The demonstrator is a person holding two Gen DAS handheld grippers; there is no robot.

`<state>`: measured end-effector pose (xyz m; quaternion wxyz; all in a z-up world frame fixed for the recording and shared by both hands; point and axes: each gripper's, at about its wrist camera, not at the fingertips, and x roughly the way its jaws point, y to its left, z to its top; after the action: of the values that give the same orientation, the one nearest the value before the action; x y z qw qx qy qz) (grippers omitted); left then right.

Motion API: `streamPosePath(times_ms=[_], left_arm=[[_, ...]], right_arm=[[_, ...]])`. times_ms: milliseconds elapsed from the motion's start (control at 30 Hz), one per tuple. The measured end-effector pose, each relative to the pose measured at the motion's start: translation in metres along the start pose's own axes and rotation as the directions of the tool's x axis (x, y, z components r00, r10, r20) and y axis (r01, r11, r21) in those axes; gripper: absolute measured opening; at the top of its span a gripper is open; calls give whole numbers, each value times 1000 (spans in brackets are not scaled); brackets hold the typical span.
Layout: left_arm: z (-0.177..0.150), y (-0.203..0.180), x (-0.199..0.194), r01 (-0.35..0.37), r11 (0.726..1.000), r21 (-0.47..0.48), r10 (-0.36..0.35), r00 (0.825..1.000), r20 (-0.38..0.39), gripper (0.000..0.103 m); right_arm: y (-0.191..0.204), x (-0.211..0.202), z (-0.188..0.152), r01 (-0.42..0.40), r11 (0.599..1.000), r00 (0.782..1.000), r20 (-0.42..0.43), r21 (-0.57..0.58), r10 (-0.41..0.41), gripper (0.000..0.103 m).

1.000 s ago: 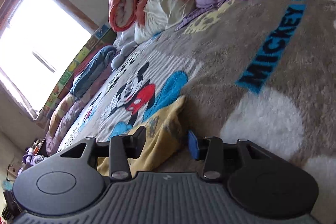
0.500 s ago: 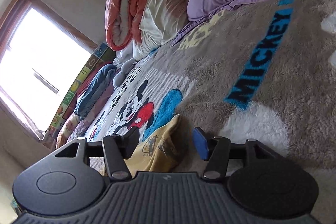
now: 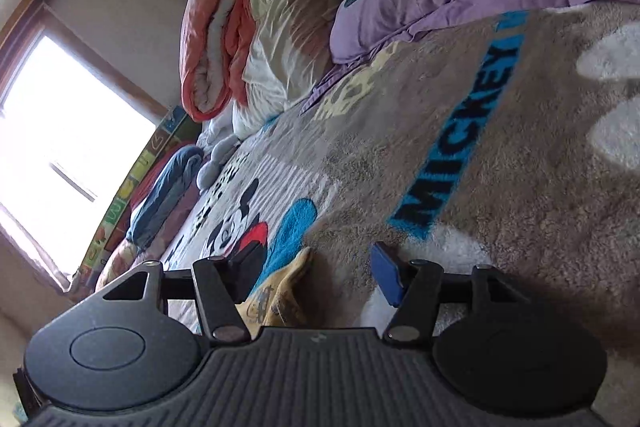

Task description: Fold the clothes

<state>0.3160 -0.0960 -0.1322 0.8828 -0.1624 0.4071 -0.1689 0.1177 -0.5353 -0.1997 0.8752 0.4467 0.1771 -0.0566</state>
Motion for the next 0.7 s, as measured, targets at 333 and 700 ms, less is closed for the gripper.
streamPosePath(times_ms=[333,700], left_arm=[[-3,7,6,3,999,-45,-4,1000,-14,20],[4,22,-10,42,994,-105,-38,999,38,20]], right_arm=[[17,15,-12,-109,992,985,-143,-68,99,14],[0,-8,-8,-105,990,986,-117,97,116,12]])
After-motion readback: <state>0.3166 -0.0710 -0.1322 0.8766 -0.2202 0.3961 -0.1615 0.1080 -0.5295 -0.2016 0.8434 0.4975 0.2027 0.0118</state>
